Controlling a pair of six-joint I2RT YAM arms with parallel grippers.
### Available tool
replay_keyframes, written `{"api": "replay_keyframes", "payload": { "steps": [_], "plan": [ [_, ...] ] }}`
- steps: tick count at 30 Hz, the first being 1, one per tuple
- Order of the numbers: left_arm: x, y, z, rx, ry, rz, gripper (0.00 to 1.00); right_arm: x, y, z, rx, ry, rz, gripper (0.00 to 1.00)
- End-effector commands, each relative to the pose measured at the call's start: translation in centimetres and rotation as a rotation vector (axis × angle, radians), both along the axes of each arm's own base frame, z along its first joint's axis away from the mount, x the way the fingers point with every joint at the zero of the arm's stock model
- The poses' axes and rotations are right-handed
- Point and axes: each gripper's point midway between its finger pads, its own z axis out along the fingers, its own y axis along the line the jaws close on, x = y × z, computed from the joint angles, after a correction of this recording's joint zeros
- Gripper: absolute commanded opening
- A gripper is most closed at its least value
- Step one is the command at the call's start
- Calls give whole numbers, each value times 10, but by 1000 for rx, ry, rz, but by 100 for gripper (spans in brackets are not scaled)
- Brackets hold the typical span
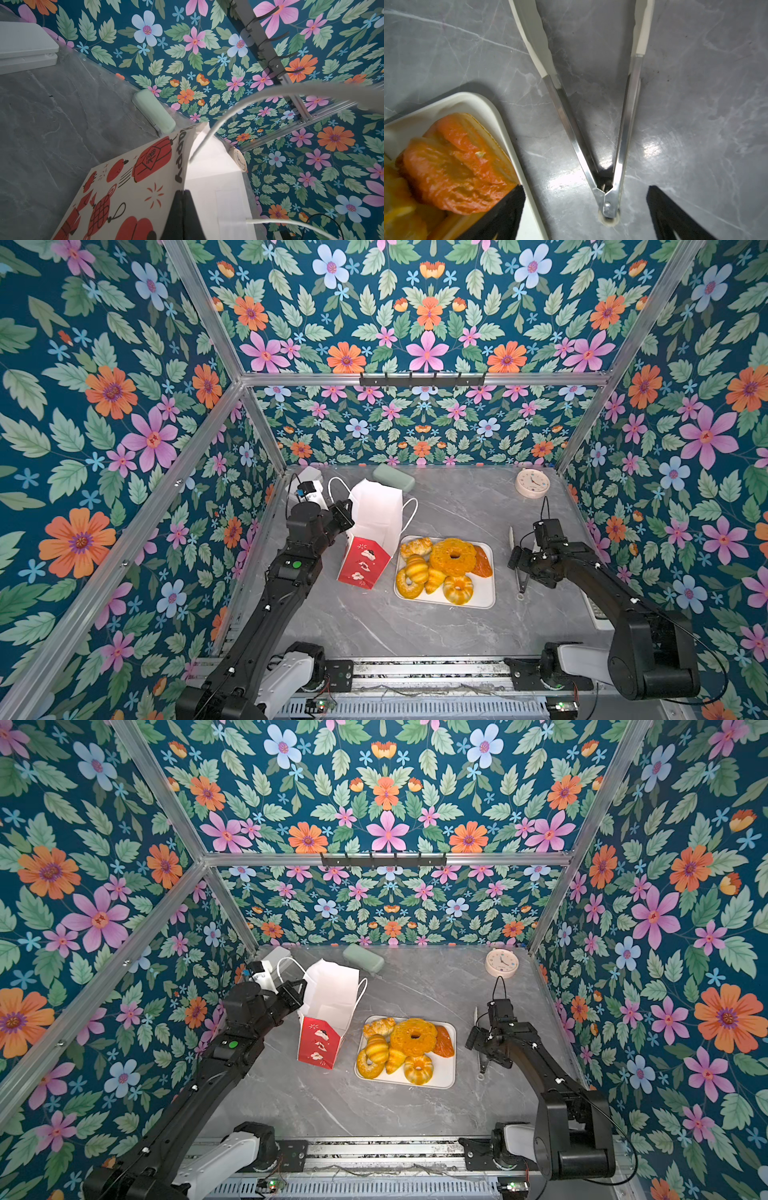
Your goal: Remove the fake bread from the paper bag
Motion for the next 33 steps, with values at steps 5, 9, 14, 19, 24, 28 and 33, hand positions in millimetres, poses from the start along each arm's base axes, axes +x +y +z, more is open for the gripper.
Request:
{"api": "replay_keyframes", "payload": {
  "steps": [5, 9, 14, 19, 24, 28, 33],
  "plan": [
    [2, 6, 2, 17, -4, -18, 28, 1, 1, 2, 6, -6, 6, 93],
    [1, 11, -2, 30, 12, -7, 45, 0, 2, 1, 9, -6, 7, 93],
    [-3, 17, 3, 42, 3, 4, 62, 1, 2, 2, 11, -8, 9, 93],
    [-8, 23, 5, 51, 6, 15, 63, 1, 3, 1, 12, -7, 9, 93],
    [-16, 29, 5, 71, 13, 30, 66, 1, 3, 1, 13, -5, 10, 93],
    [-24, 40, 4, 114, 29, 74, 69, 1, 3, 1, 15, -4, 10, 93],
    [-39, 60, 20, 194, 26, 157, 84, 2, 3, 0, 16, -3, 12, 93]
  ]
}}
